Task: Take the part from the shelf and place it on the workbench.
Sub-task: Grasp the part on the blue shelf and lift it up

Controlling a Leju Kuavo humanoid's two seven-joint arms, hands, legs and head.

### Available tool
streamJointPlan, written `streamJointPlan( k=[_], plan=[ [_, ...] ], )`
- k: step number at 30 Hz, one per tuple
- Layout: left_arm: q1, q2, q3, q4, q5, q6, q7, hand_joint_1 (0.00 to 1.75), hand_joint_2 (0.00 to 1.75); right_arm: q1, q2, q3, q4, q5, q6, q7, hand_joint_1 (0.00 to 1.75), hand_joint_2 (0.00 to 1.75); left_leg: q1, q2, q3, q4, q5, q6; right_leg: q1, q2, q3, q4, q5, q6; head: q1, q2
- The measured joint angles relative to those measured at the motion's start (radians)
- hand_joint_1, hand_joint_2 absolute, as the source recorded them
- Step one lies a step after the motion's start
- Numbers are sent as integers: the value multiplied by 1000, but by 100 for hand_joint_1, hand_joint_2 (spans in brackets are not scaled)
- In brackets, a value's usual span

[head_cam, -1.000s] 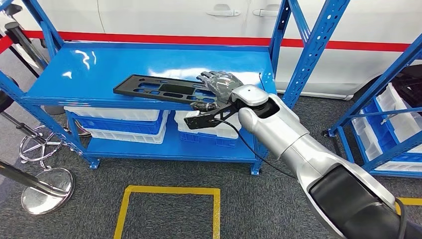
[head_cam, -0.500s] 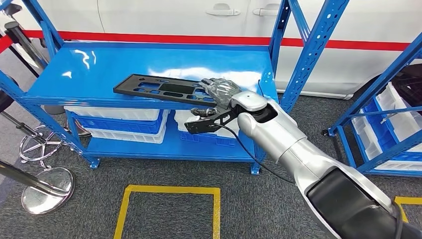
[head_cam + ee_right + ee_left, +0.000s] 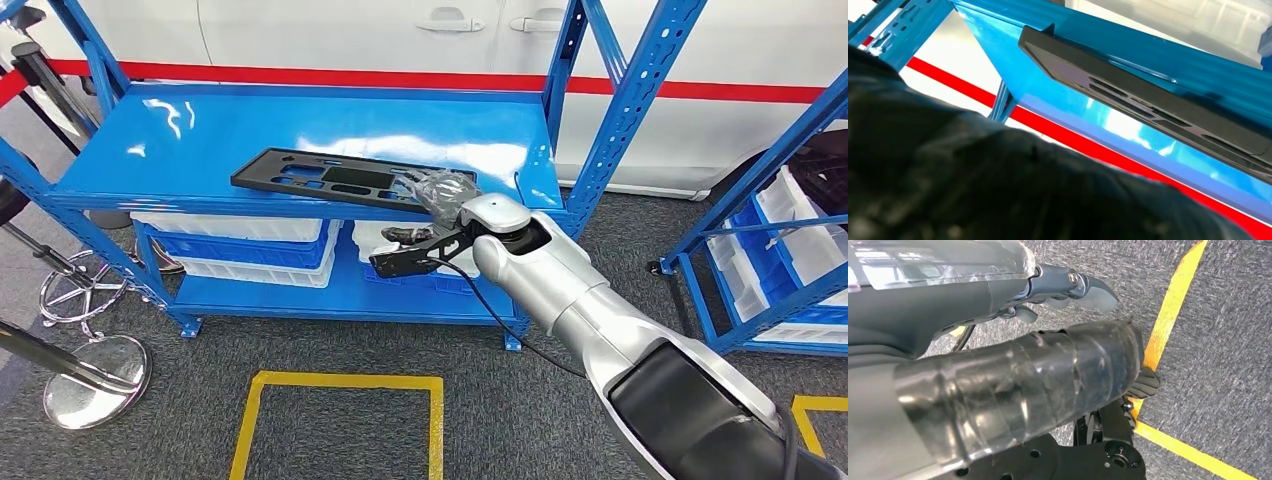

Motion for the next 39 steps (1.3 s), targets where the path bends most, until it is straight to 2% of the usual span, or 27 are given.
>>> streamJointPlan(
  k=[39],
  plan=[
    [0, 0, 7, 0, -4, 0, -6, 0, 0, 6, 3, 0, 19, 11, -6, -2, 0, 0, 0, 0, -1, 1, 0, 0, 0, 0, 0, 0, 1, 1, 0, 0]
  ],
)
